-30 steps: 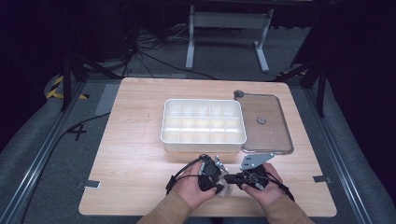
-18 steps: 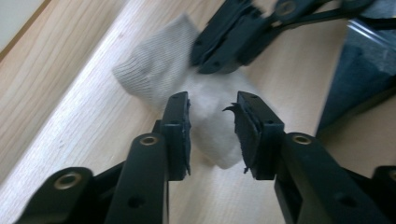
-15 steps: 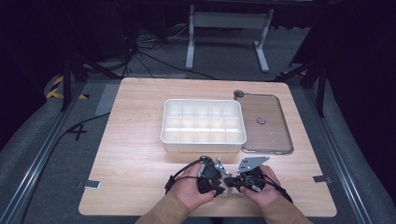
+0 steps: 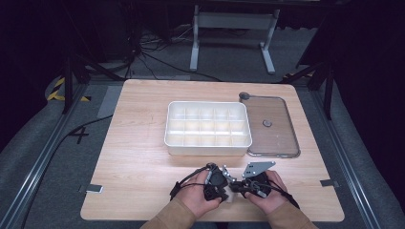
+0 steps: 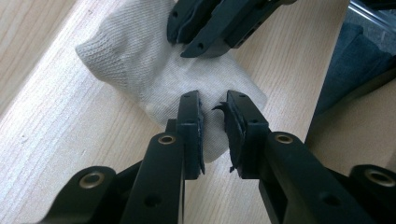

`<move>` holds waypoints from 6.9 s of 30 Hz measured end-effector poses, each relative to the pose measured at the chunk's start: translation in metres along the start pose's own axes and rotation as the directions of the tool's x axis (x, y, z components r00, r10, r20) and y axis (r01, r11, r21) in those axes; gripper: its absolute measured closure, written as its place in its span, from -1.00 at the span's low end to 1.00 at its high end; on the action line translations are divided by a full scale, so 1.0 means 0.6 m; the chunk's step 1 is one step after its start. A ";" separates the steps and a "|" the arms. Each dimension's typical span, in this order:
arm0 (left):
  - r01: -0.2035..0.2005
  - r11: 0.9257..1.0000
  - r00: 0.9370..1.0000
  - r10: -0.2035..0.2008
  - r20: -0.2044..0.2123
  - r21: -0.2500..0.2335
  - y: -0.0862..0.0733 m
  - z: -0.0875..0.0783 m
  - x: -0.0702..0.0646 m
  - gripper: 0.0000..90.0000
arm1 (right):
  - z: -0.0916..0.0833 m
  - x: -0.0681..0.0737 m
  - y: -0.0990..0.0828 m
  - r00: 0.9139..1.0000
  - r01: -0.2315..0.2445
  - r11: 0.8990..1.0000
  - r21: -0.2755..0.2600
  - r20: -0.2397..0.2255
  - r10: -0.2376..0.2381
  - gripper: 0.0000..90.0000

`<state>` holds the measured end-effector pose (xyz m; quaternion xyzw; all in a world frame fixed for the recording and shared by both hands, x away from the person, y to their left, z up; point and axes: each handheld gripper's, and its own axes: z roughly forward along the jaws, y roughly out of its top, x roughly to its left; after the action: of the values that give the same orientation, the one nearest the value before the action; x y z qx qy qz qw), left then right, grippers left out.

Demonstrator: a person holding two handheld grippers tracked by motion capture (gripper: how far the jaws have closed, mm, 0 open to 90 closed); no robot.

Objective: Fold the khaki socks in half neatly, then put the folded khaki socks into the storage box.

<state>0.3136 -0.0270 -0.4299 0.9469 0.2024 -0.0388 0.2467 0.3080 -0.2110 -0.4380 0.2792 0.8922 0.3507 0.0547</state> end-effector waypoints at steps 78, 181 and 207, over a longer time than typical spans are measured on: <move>0.086 0.992 0.995 -0.090 -0.046 -0.094 -0.046 -0.078 0.047 0.43 | -0.018 -0.043 -0.001 0.933 -0.339 0.940 -0.030 -0.140 0.332 0.69; 0.358 0.917 0.913 -0.384 -0.139 -0.178 -0.191 -0.232 0.123 0.17 | -0.151 -0.200 0.231 0.976 0.059 0.978 0.199 0.194 -0.098 0.64; 0.366 0.915 0.907 -0.392 -0.152 -0.172 -0.205 -0.233 0.125 0.14 | -0.046 -0.202 0.245 0.960 0.165 0.930 0.328 0.163 -0.228 0.63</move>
<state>0.3288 0.1657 -0.3759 0.8693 0.4068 0.0155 0.2804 0.4690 -0.2045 -0.3327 0.2268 0.9499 0.1686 0.1338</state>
